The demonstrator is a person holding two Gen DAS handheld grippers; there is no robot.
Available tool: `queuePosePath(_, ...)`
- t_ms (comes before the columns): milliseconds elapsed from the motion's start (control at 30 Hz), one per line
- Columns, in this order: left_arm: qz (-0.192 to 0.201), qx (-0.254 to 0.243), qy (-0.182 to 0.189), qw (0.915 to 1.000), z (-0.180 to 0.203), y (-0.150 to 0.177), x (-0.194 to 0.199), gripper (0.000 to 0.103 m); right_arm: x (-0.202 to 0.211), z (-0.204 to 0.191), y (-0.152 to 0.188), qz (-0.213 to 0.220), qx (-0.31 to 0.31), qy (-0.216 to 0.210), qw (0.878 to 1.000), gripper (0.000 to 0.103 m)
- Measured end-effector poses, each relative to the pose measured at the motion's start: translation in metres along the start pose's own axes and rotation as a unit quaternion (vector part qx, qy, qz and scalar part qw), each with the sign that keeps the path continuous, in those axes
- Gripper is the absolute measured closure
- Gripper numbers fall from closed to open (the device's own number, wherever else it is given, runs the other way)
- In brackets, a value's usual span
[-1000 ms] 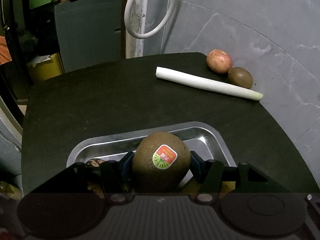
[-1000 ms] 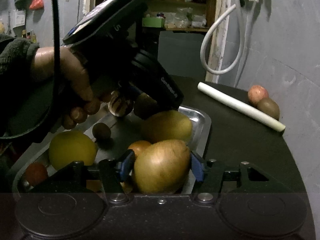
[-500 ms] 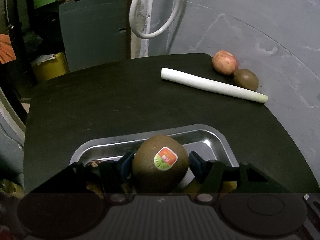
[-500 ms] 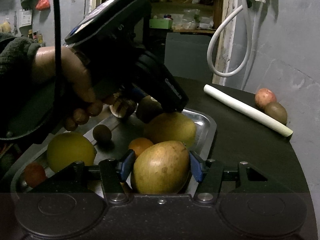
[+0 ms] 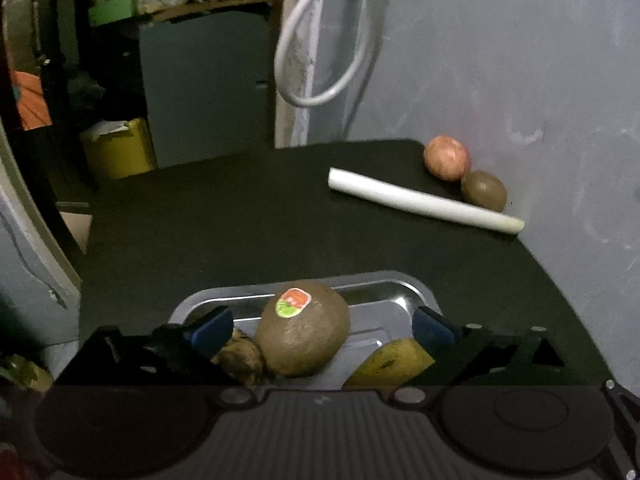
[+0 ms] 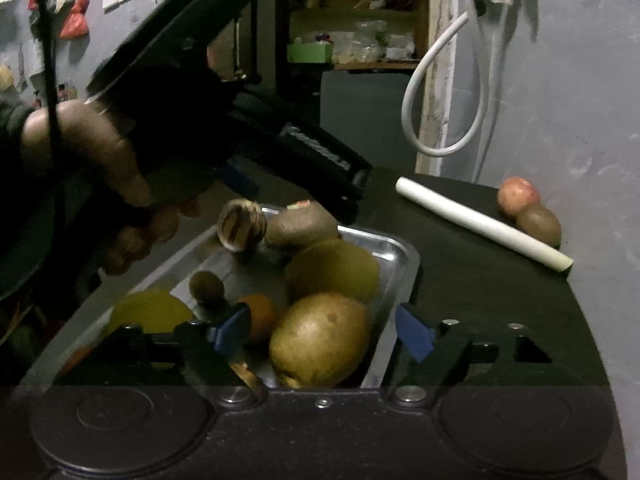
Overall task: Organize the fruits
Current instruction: 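Lift both open tools away from the tray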
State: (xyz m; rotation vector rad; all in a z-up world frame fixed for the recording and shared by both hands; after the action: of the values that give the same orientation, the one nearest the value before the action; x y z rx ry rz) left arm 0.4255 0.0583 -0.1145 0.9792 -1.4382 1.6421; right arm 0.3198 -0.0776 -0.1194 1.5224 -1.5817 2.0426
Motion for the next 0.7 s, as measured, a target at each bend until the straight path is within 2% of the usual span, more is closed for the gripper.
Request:
queuePosePath(333,0.050,0.060,0.005,0.9969,-0.018,0.031,0.068,0.001,0.055,-0.010,-0.009,0.031,-0.048,0.012,0.998,0.006)
queuePosePath(500,0.064,0.096,0.013,0.9932,-0.029,0.060,0.105,0.001,0.084,-0.025,-0.005,0.042,-0.060,0.016,0.997,0.003)
queuePosePath(700,0.078,0.101,-0.003,0.9918,-0.036,0.103,0.146,0.001,0.121,-0.045,0.008,0.057,-0.071,0.027,0.995,0.001)
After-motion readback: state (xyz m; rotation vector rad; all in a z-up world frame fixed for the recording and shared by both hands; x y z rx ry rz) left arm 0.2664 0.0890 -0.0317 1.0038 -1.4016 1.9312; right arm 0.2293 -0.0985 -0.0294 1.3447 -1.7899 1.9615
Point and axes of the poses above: each gripper's, at about its wrist camera, not at the fingertips, and x roughly against the way its jaws point, z to its right, y to its underside, the point moved 7 cm from there along -x, roughly the way its jaws point, and after that the axes turned 13 degrees about -z, right-handed, at the moved point
